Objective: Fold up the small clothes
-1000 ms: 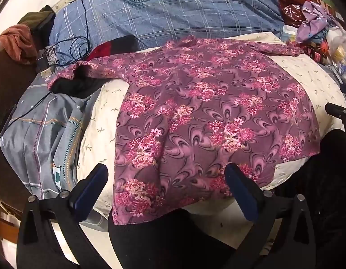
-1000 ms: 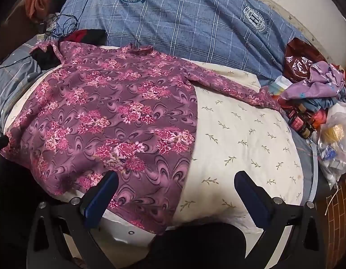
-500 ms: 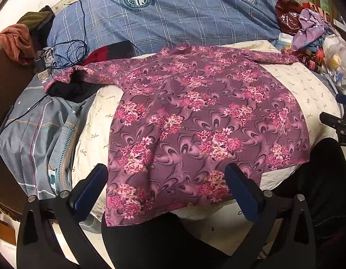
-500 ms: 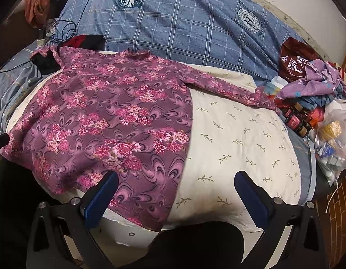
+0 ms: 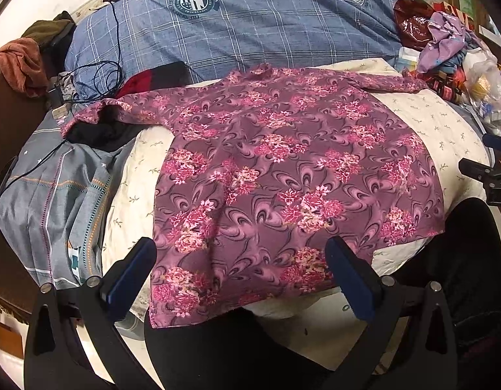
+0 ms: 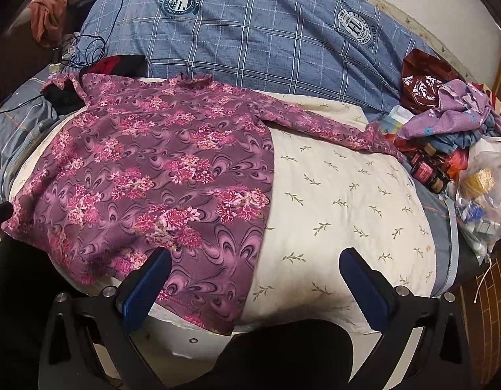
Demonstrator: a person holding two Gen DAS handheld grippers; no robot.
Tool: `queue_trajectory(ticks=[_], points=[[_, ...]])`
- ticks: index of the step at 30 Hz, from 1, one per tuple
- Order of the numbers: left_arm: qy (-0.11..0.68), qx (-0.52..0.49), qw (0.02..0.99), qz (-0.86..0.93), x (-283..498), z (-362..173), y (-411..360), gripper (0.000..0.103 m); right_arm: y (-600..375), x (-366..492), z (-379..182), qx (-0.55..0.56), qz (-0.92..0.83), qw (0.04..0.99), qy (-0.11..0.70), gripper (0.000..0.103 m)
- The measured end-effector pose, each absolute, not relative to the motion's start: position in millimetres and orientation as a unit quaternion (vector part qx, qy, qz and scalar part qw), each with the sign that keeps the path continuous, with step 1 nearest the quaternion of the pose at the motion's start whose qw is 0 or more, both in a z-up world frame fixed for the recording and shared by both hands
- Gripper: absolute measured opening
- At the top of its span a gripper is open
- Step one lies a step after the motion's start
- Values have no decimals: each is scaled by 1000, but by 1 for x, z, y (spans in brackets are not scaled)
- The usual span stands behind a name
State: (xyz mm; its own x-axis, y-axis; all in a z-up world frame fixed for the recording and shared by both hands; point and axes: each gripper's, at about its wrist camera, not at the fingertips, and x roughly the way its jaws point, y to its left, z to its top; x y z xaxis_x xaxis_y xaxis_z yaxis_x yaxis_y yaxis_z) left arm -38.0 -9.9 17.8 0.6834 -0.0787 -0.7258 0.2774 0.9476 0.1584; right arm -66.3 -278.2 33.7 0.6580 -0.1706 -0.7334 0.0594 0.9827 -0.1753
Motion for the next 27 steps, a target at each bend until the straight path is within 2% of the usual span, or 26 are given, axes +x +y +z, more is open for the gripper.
queue_trajectory(ticks=[27], points=[[406, 130, 898, -108, -29, 8, -14, 103, -280, -61, 26, -65, -62, 906, 414, 103]])
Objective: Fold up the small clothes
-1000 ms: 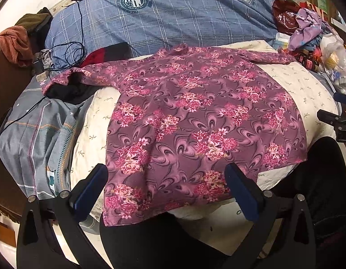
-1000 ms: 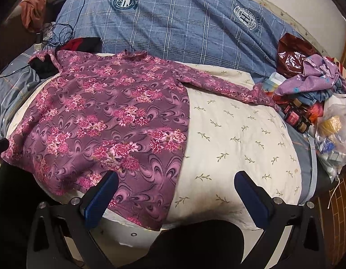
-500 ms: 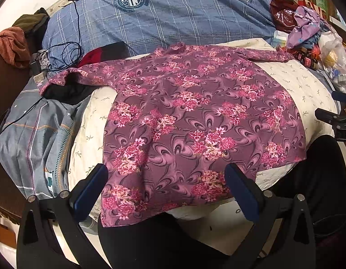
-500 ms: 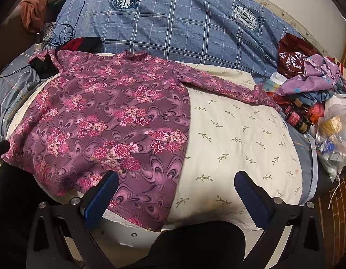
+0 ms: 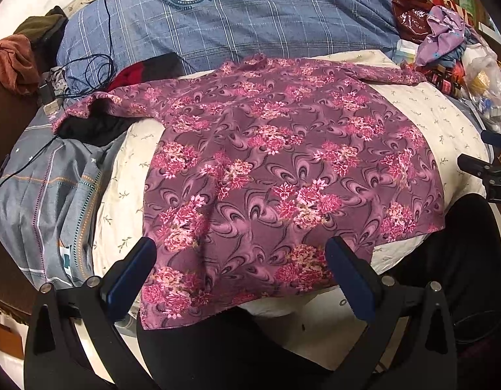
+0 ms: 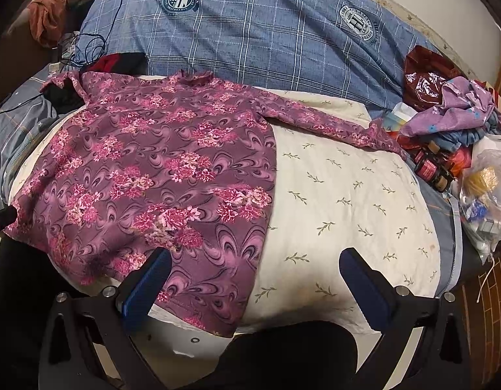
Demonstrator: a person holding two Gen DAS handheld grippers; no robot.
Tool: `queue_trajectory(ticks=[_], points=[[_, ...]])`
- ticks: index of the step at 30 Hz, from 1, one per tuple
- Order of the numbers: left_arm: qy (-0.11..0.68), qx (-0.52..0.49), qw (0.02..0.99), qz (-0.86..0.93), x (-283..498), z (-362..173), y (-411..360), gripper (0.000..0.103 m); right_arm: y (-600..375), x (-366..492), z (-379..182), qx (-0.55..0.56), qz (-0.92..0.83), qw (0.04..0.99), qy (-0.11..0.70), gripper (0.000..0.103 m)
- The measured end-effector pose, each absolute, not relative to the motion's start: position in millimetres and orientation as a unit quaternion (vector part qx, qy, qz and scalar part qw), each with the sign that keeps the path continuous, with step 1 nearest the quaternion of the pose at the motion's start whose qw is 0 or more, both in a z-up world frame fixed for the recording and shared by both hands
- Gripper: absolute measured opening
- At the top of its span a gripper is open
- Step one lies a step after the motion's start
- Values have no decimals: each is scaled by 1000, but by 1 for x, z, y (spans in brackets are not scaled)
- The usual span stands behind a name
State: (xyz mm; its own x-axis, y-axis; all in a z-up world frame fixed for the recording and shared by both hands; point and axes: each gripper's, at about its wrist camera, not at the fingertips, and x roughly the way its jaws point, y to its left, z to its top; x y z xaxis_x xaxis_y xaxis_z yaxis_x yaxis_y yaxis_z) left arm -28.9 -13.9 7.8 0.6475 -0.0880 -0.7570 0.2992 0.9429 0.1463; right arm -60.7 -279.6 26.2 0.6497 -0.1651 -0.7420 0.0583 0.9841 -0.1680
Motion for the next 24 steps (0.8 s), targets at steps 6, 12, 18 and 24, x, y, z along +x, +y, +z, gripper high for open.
queue_trajectory(ticks=[6, 12, 18, 24], points=[[423, 100, 895, -103, -13, 7, -2, 103, -296, -59, 19, -7, -22, 908, 419, 102], [448, 39, 893, -20, 40, 14, 68, 103, -333, -46, -2, 75, -20, 892, 444, 89], [527, -39, 849, 7, 84, -25, 123, 103, -340, -22, -36, 133, -1, 872, 472, 88], [589, -88, 801, -61, 82, -70, 112, 103, -316, -16, -50, 126, 42, 873, 470, 62]])
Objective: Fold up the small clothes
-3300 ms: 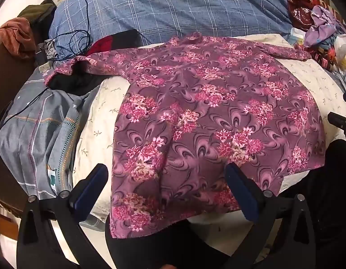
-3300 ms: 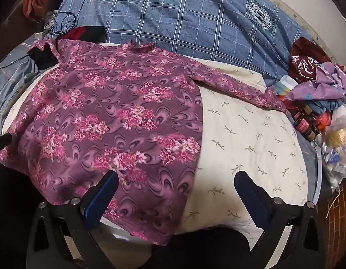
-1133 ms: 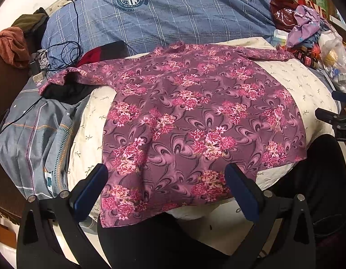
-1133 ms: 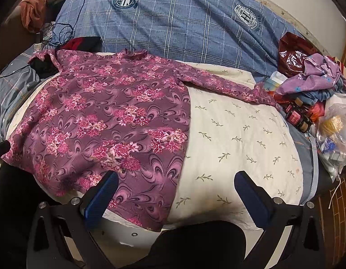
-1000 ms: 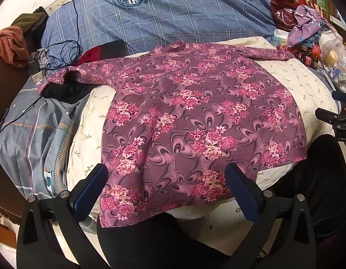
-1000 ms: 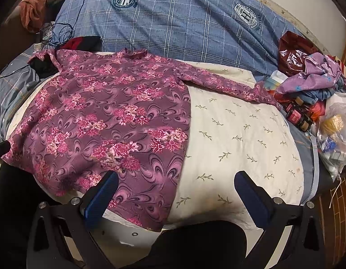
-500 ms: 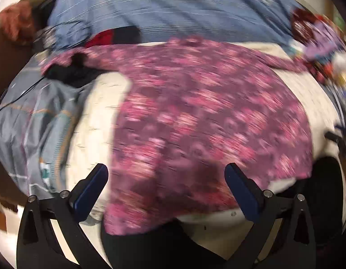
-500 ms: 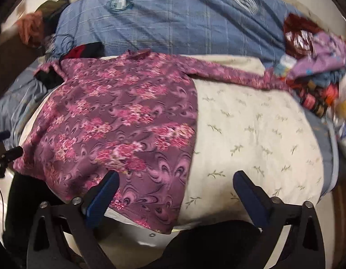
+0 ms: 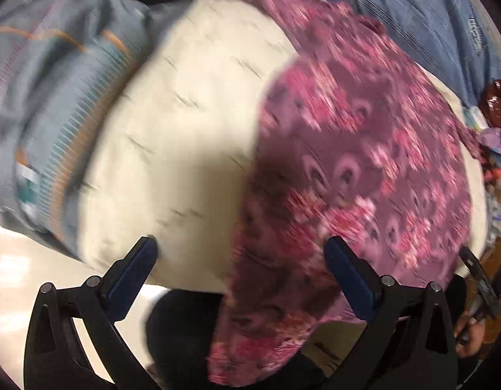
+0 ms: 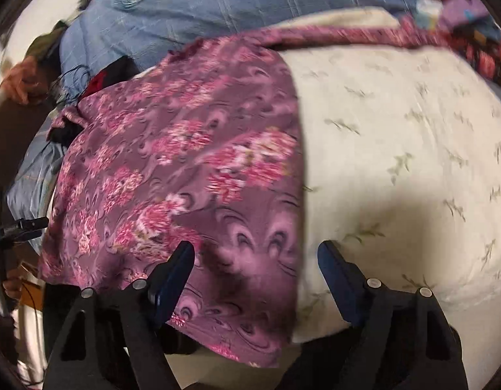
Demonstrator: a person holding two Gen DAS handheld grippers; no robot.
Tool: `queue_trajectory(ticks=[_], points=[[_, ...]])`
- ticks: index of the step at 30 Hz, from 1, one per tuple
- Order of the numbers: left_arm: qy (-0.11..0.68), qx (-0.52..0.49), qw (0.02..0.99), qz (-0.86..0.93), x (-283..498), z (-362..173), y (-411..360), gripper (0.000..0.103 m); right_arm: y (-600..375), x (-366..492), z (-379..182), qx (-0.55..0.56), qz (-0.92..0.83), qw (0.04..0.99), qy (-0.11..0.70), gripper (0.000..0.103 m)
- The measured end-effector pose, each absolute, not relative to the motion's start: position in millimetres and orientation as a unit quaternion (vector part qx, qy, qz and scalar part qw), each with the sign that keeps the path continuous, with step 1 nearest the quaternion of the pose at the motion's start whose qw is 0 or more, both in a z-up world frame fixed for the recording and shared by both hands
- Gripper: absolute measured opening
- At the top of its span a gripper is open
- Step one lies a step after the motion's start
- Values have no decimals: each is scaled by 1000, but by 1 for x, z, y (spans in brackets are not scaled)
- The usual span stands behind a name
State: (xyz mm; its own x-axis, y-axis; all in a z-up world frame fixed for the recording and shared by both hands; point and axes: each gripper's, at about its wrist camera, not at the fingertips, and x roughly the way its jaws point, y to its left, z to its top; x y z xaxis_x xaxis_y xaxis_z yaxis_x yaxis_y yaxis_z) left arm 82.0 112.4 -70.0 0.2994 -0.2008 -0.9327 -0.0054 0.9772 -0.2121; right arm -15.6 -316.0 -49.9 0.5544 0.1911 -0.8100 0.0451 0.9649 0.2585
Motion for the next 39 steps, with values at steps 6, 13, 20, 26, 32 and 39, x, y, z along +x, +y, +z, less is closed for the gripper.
queue_trajectory(ticks=[6, 13, 20, 26, 32, 39], points=[[577, -90, 807, -84, 67, -52, 99, 48, -329, -24, -33, 131, 73, 874, 462, 5], [613, -53, 786, -62, 58, -61, 96, 44, -390, -41, -24, 157, 14, 867, 473, 2], [555, -85, 824, -75, 95, -13, 111, 66, -393, -21, -2, 200, 25, 875, 440, 10], [543, -138, 826, -59, 206, -7, 114, 70, -395, 67, 23, 252, 43, 884, 390, 47], [571, -188, 798, -28, 279, -37, 124, 70, -399, 176, -17, 347, 44, 845, 404, 47], [535, -213, 818, 13, 333, -32, 138, 5, -421, 228, -31, 387, 7, 849, 359, 5]])
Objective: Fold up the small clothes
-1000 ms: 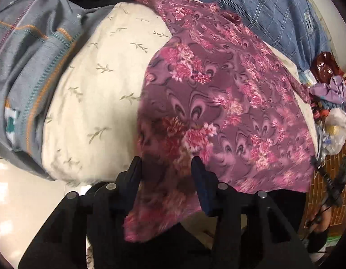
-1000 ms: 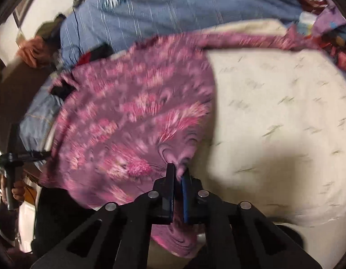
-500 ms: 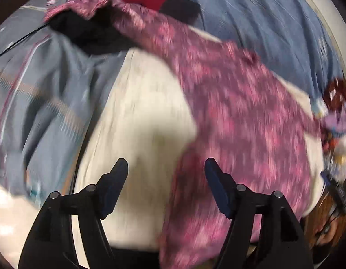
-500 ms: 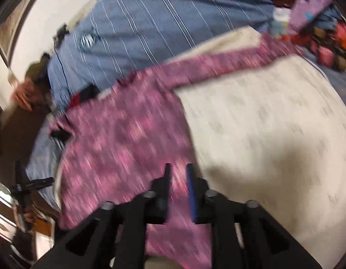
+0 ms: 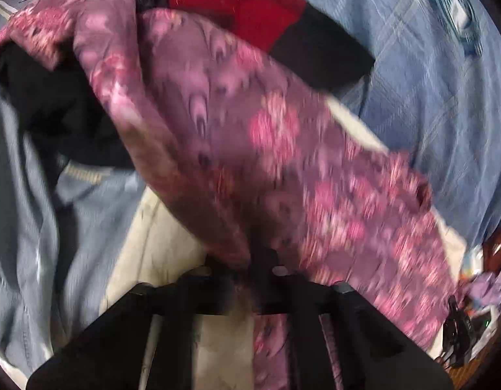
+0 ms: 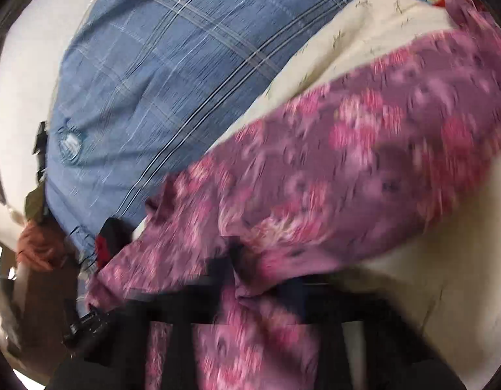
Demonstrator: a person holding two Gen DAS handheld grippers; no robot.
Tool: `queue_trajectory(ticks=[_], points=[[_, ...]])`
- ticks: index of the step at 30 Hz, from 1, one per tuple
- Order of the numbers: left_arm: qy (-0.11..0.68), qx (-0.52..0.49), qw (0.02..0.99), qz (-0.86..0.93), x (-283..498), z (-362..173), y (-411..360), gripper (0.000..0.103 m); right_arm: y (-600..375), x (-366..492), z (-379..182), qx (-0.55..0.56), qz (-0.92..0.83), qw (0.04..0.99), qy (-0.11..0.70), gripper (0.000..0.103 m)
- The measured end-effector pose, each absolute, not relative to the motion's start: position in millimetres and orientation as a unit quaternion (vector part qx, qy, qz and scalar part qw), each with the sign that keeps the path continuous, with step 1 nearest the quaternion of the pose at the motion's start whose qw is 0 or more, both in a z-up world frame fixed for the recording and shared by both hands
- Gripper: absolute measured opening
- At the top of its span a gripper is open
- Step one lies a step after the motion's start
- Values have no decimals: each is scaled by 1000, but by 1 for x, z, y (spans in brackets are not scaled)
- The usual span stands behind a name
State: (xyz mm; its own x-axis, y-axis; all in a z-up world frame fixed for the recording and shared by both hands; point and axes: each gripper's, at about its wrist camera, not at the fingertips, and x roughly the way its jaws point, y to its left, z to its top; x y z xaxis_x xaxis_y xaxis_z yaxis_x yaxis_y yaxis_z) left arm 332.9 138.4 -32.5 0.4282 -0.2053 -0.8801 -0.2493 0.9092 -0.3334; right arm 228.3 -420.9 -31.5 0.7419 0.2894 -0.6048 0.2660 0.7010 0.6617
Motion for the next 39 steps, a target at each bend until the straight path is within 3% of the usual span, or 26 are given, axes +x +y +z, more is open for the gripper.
queue_trajectory(ticks=[2, 5, 7, 10, 12, 15, 18, 23, 26, 33, 37, 38, 39], points=[[533, -186, 824, 55, 344, -38, 143, 5, -446, 229, -16, 372, -31, 871, 318, 3], [542, -175, 818, 74, 348, -51, 147, 13, -458, 249, -43, 343, -68, 852, 390, 4], [547, -170, 816, 81, 342, -45, 149, 18, -458, 244, -42, 337, -51, 860, 379, 4], [553, -196, 809, 39, 308, -33, 147, 18, -463, 224, -38, 374, -24, 848, 375, 14], [551, -214, 806, -19, 275, -21, 130, 32, -472, 200, -34, 388, -16, 844, 370, 24], [532, -196, 821, -71, 242, -3, 91, 57, -507, 158, -21, 394, -51, 850, 345, 25], [507, -150, 842, -105, 238, 9, 41, 65, -558, 127, -2, 384, -139, 858, 311, 34], [500, -70, 858, -95, 268, -15, -28, 66, -612, 142, 24, 369, -202, 850, 318, 56], [510, -33, 855, -83, 276, -36, -47, 66, -627, 184, 29, 341, -205, 855, 332, 59], [482, -3, 872, -88, 275, -41, -53, 83, -674, 170, -7, 447, -276, 795, 304, 61], [476, 3, 875, -88, 277, -44, -65, 84, -673, 181, -34, 472, -242, 797, 290, 61], [477, -5, 874, -94, 278, -42, -66, 84, -668, 184, -31, 459, -247, 808, 276, 51], [477, -23, 872, -105, 278, -39, -63, 84, -668, 189, -28, 454, -235, 815, 271, 33]])
